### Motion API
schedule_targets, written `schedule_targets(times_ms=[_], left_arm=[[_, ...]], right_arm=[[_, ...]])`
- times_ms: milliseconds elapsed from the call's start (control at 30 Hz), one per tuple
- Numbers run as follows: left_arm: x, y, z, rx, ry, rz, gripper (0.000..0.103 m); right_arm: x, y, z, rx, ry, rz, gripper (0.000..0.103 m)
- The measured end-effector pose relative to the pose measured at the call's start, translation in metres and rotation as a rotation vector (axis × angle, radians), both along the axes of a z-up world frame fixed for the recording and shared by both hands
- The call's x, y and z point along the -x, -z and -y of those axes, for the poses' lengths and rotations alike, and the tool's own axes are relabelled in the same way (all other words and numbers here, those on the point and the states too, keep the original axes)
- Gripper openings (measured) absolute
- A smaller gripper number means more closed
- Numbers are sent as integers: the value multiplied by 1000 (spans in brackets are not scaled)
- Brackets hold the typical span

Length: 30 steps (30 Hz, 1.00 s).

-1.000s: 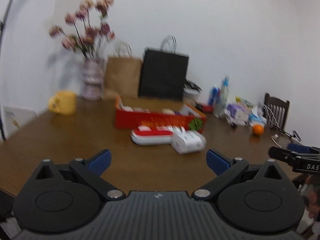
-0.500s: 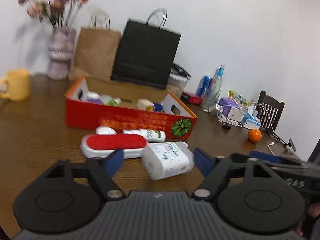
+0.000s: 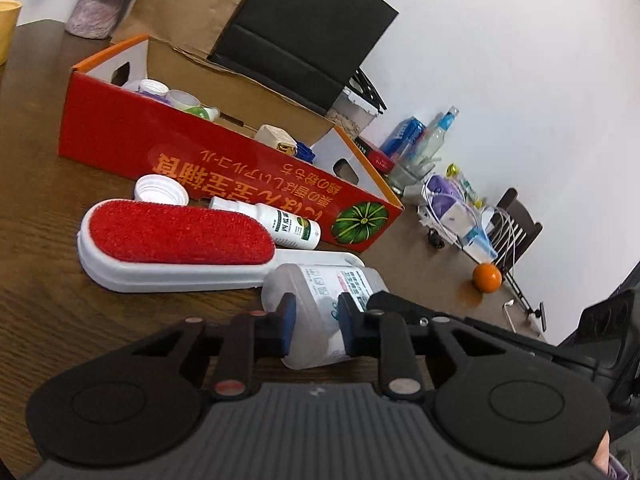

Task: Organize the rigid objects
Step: 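Grasp the white square plastic bottle with the left tool while the right also grips it, then carry the white bottle over the red box and lower it inside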

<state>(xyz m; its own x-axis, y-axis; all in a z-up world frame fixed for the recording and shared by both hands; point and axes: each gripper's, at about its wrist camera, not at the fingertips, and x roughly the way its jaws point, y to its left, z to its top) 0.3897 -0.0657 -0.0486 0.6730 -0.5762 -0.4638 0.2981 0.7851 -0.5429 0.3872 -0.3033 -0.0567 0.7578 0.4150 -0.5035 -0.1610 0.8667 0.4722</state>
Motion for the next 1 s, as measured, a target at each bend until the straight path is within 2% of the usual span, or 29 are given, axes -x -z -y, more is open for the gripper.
schedule_targets(times_ms=[100,200,333,433,567,800,933,1000], left_arm=[[19,-6,0,-35,-24,67,22],[44,-18,-6,-26,-15,125,20],[92,-47,-16,-11,-28,244,20],[135,-70,-24,-6,-46,334,20],[165,-88,-35,46,-52,391,20],[153,-98,-45,81,-66,386,20],[106,-113,-45,97,-56,326,20],[74,-125,-44,92,-45,329,20]], right_arm=[[11,1,-4,-12,-4,7,29],[36,-6,-9,-8,9,38,29],[84,-36,-17,-13,1,123,27],[125,-66,-26,11,-4,231,26],[158,-90,-35,14,-8,315,26],[154,-104,-43,34,-14,341,25],[107,-122,-46,98,-19,355,24],[81,-133,-45,105,-17,361,24]])
